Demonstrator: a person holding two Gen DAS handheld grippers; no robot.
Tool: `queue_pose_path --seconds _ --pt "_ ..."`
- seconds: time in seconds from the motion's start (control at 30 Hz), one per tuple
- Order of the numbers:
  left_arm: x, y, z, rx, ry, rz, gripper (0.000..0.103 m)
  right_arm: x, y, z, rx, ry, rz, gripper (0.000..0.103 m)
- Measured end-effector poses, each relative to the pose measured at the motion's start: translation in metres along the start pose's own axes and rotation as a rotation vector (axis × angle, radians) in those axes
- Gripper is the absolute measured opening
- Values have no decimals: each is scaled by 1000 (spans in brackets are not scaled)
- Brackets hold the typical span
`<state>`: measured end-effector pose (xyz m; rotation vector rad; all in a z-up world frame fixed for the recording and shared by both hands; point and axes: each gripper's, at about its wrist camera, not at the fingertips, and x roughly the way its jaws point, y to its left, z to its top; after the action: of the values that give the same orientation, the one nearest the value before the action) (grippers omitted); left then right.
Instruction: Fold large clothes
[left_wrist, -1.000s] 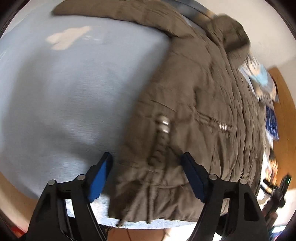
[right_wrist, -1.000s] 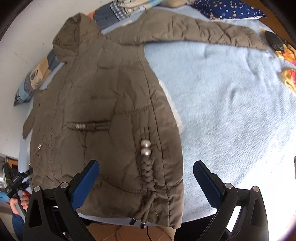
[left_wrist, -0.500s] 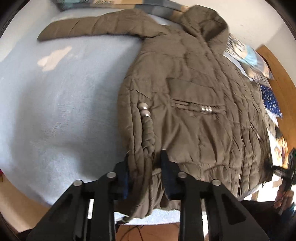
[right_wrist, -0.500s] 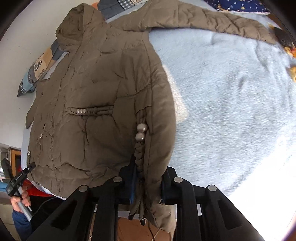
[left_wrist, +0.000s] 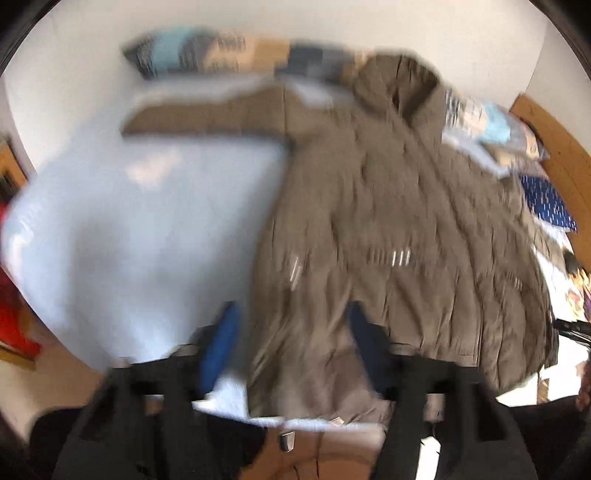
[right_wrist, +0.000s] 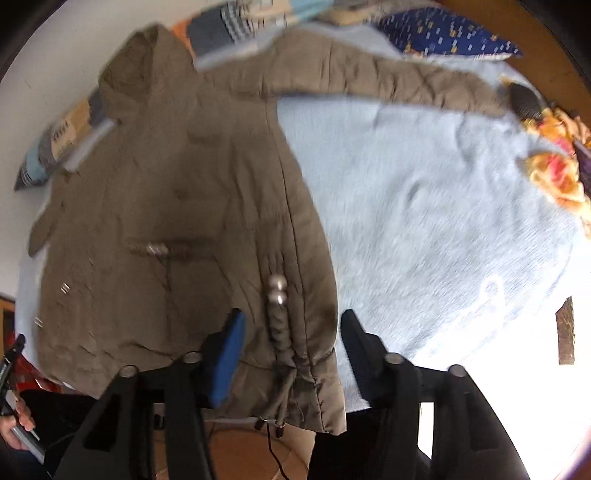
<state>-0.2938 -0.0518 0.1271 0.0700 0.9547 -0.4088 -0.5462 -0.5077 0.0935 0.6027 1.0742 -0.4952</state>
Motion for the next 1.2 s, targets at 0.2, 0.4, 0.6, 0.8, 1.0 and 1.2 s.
queue_pose_path --seconds 0.2,0.4,0.6,0.8,1.0,1.2 --pt "-38 -55 34 158 -227 82 93 -48 14 24 16 -185 64 61" --pt "-20 -121 55 276 -369 175 93 -57 100 39 -148 -325 104 65" --pt "5 -157 59 299 -375 182 93 -41 177 43 -325 -435 71 73" --pt "46 -163 54 316 -272 220 93 9 203 34 -424 -329 26 74" --pt "76 -160 55 313 -167 264 93 21 207 28 -434 -283 59 74" --pt "82 -161 55 308 -156 255 93 28 207 27 -442 -249 67 74"
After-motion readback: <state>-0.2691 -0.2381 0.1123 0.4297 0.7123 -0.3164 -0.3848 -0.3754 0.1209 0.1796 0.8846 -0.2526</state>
